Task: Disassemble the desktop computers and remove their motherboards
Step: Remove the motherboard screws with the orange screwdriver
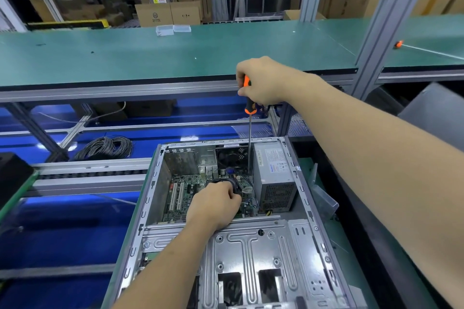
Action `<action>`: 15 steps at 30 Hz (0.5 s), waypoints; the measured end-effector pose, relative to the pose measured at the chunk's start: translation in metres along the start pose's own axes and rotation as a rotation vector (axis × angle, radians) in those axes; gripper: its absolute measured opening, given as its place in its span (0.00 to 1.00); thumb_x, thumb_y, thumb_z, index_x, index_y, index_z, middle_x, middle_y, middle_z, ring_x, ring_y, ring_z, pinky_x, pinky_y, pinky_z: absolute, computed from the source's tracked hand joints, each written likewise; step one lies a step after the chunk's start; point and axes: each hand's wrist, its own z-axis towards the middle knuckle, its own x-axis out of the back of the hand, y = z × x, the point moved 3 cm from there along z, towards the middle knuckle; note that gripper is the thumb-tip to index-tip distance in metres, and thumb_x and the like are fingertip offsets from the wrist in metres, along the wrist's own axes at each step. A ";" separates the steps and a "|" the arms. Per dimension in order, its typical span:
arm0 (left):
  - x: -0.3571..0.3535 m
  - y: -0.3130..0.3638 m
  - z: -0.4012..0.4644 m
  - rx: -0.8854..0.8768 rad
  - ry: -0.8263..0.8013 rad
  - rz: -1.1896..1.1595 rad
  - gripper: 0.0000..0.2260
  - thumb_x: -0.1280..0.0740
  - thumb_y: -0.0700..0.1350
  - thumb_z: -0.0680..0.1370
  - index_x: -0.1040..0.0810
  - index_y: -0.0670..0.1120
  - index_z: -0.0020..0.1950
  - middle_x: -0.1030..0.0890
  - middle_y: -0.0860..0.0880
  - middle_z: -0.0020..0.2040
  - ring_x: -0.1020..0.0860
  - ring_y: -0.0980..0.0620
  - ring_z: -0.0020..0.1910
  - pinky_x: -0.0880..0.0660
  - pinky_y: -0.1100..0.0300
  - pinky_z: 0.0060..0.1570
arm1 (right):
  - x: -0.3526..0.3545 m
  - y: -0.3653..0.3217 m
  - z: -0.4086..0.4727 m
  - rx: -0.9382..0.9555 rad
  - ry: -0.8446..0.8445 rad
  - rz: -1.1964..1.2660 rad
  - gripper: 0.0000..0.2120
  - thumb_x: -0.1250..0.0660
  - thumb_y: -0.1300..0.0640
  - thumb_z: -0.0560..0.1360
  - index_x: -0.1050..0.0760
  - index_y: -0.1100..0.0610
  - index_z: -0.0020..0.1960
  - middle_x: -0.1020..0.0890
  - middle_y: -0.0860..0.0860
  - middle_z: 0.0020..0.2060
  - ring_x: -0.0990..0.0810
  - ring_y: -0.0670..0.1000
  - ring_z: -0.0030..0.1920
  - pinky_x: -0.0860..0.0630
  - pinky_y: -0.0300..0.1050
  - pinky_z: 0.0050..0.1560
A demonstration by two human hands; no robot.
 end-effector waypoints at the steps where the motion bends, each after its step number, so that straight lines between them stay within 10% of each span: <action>1: 0.000 -0.001 0.001 0.012 0.009 -0.018 0.09 0.41 0.55 0.74 0.29 0.52 0.38 0.22 0.54 0.35 0.24 0.51 0.34 0.31 0.58 0.32 | 0.004 -0.001 -0.001 0.002 0.010 0.001 0.04 0.34 0.54 0.80 0.28 0.53 0.50 0.23 0.54 0.48 0.17 0.59 0.42 0.19 0.55 0.46; 15: 0.003 -0.014 0.006 0.083 0.098 -0.328 0.25 0.26 0.58 0.74 0.28 0.57 0.68 0.22 0.56 0.50 0.21 0.52 0.46 0.23 0.54 0.46 | 0.085 -0.036 -0.032 -0.023 0.171 0.061 0.08 0.37 0.51 0.82 0.31 0.55 0.54 0.22 0.51 0.38 0.20 0.50 0.31 0.27 0.37 0.25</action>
